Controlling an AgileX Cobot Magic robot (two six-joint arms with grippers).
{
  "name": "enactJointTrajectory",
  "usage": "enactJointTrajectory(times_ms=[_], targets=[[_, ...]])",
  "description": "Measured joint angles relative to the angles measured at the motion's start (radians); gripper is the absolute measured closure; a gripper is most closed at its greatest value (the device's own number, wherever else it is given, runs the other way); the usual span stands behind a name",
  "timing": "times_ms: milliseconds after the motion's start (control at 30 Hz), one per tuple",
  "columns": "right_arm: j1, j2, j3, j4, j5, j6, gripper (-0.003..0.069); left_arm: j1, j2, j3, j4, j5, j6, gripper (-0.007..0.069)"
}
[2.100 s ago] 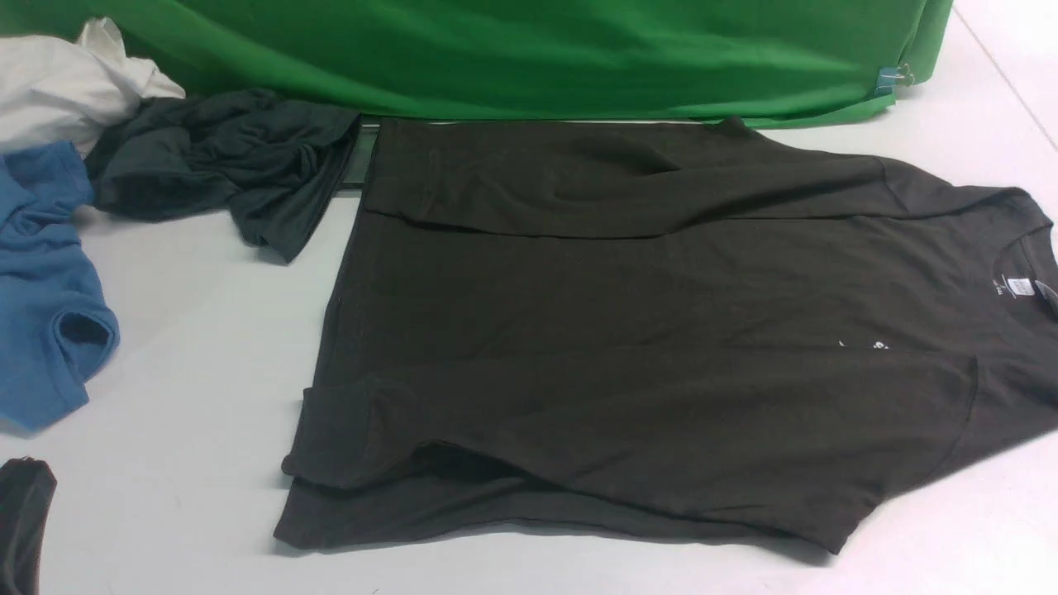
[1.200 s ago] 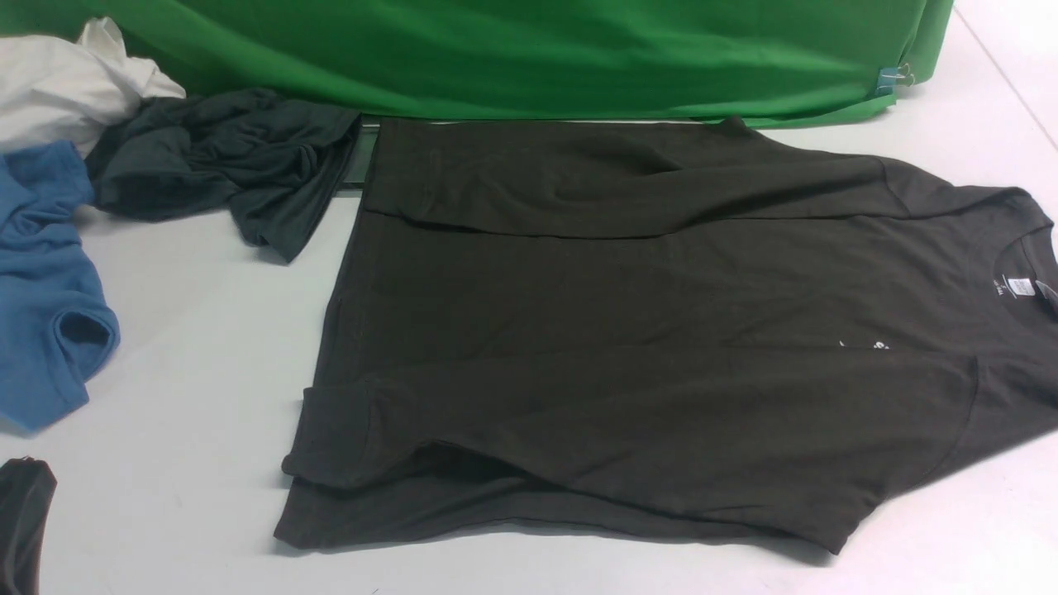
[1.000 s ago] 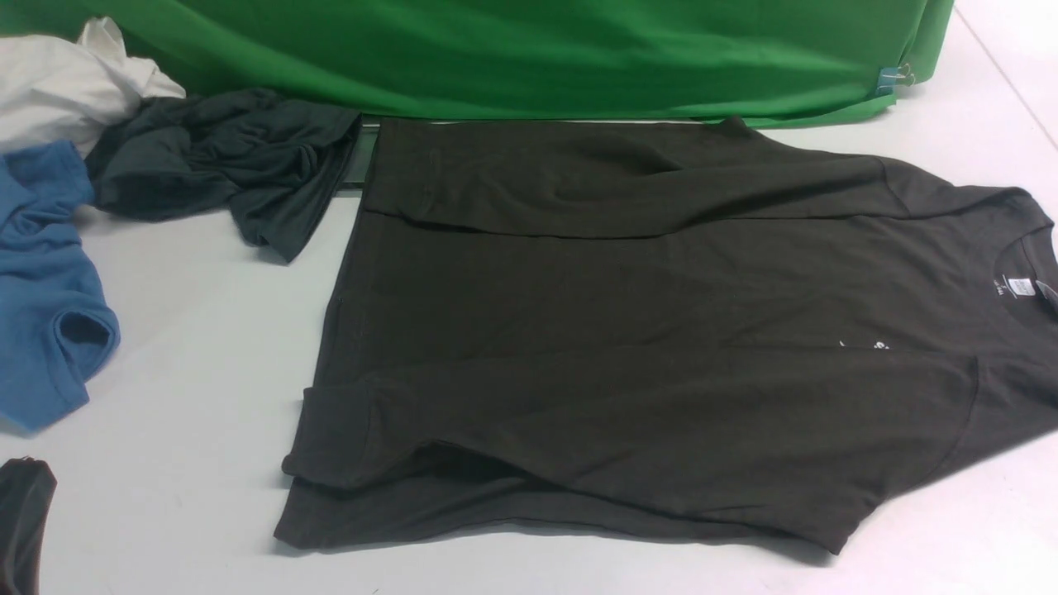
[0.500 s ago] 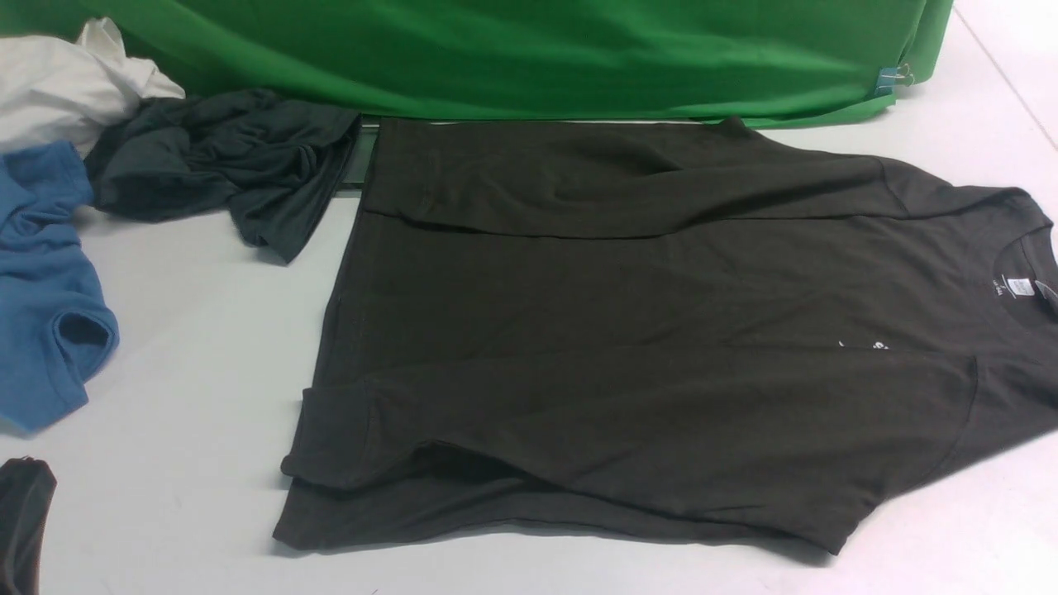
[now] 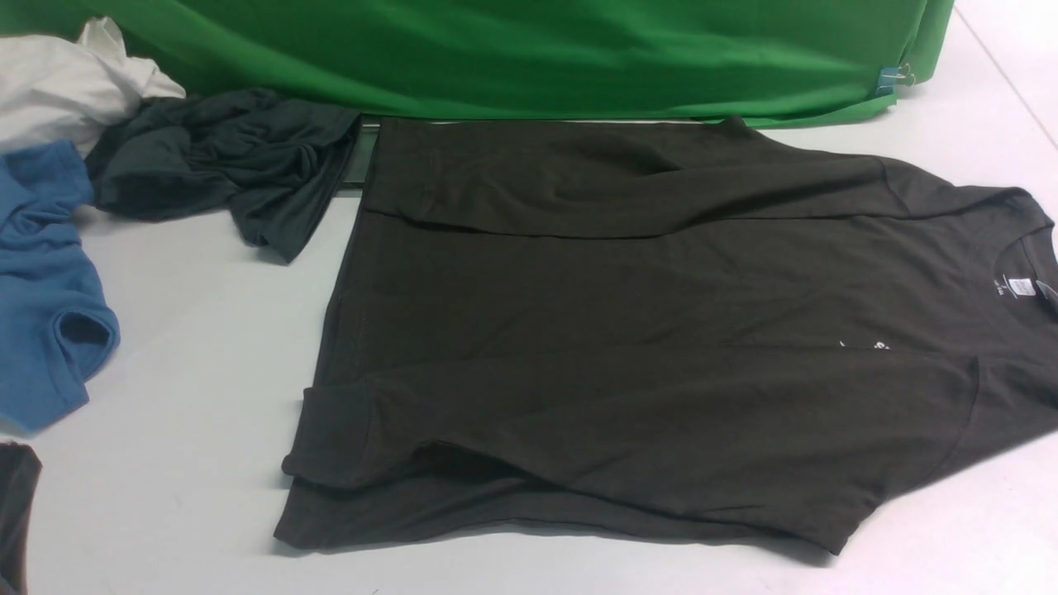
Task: Fold a long-sleeved shirt on a white desktop.
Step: 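Grasp the left edge of the dark T-shirt lying flat on the table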
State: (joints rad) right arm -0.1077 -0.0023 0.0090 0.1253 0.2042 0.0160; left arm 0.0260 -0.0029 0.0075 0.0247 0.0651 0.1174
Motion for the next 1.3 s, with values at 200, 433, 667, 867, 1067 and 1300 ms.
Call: enactJointTrajectory(times_ms=[200,433,667,867,1067,1300], targets=[[0.0,0.0,0.0,0.0,-0.232,0.059,0.0418,0.0,0.0,0.0,0.004,-0.102,0.0,0.0603],[-0.001,0.0,0.0,0.006,-0.434,0.249,0.0417,0.0,0.0,0.0,0.007,-0.107,0.0,0.0603],[-0.001,0.0,0.0,0.007,-0.644,0.287,0.0417,0.0,0.0,0.0,-0.047,-0.442,-0.252,0.0603],[-0.001,0.021,-0.075,0.011,-0.716,0.291,0.0417,0.0,0.017,-0.043,-0.159,-0.65,-0.357,0.0603],[-0.001,0.229,-0.496,0.011,-0.548,0.263,0.0417,0.0,0.257,-0.416,-0.215,-0.459,-0.38,0.0603],[-0.001,0.453,-0.831,0.011,-0.223,0.075,0.0417,0.0,0.553,-0.854,-0.177,0.066,-0.347,0.0603]])
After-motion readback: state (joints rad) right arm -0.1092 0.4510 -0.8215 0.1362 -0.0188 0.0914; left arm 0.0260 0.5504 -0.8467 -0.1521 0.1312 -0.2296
